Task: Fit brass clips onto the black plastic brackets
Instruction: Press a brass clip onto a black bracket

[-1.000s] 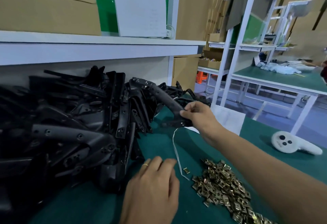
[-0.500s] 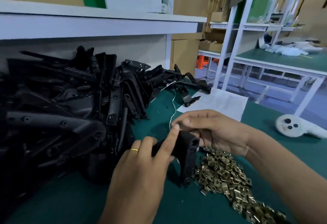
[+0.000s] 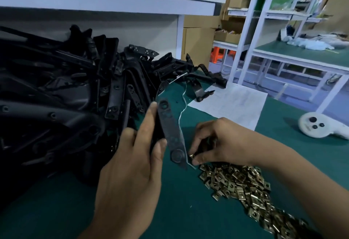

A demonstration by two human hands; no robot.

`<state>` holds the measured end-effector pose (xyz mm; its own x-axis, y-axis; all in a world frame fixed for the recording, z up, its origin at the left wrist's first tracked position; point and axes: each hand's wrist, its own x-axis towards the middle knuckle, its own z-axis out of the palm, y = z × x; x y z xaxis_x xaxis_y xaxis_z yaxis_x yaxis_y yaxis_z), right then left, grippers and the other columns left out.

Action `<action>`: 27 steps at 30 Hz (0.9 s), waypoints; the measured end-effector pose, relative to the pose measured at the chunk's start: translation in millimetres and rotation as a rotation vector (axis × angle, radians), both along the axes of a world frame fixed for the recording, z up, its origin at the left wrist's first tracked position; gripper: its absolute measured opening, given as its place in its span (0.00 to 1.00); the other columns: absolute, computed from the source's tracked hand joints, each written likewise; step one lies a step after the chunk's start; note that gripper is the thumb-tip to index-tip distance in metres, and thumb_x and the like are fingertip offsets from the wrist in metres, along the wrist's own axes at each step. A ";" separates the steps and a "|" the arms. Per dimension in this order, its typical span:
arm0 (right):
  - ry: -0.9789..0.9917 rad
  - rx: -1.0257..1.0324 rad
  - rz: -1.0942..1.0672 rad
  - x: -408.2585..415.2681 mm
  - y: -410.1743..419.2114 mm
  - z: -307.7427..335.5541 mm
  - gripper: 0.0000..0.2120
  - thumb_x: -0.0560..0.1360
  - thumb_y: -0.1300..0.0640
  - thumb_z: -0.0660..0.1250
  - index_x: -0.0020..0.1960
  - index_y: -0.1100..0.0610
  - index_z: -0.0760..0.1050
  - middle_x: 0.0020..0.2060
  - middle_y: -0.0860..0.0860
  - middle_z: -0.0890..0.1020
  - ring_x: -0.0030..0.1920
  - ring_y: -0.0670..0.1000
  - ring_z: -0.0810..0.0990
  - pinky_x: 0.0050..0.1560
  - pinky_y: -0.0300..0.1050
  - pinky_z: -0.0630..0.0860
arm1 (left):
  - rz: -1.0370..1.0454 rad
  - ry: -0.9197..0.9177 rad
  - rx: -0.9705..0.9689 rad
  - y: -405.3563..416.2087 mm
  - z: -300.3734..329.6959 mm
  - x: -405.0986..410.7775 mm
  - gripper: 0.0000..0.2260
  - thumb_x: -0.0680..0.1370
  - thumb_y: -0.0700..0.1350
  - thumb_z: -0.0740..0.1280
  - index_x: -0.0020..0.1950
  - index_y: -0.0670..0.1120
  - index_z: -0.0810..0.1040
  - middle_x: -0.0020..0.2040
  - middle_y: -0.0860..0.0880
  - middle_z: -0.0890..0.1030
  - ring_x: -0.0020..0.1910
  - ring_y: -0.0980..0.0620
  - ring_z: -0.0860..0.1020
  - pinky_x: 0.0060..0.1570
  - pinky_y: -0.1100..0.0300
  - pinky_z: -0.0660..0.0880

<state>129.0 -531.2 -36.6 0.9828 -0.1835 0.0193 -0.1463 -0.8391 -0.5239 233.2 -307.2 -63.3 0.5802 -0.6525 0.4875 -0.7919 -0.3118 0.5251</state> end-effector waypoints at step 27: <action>-0.553 0.895 -0.084 5.3 27.4 8.1 0.10 0.73 0.58 0.74 0.51 0.63 0.86 0.43 0.63 0.86 0.35 0.53 0.85 0.38 0.46 0.84 | 0.034 -0.055 0.107 -1.1 -4.4 4.7 0.29 0.79 0.66 0.47 0.79 0.74 0.38 0.44 0.61 0.66 0.28 0.59 0.72 0.24 0.67 0.64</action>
<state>134.3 -503.8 -28.5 0.8618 -0.4198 0.2848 0.2622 -0.1119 -0.9585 237.9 -308.3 -67.7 0.5768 -0.6833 0.4476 -0.8068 -0.3909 0.4430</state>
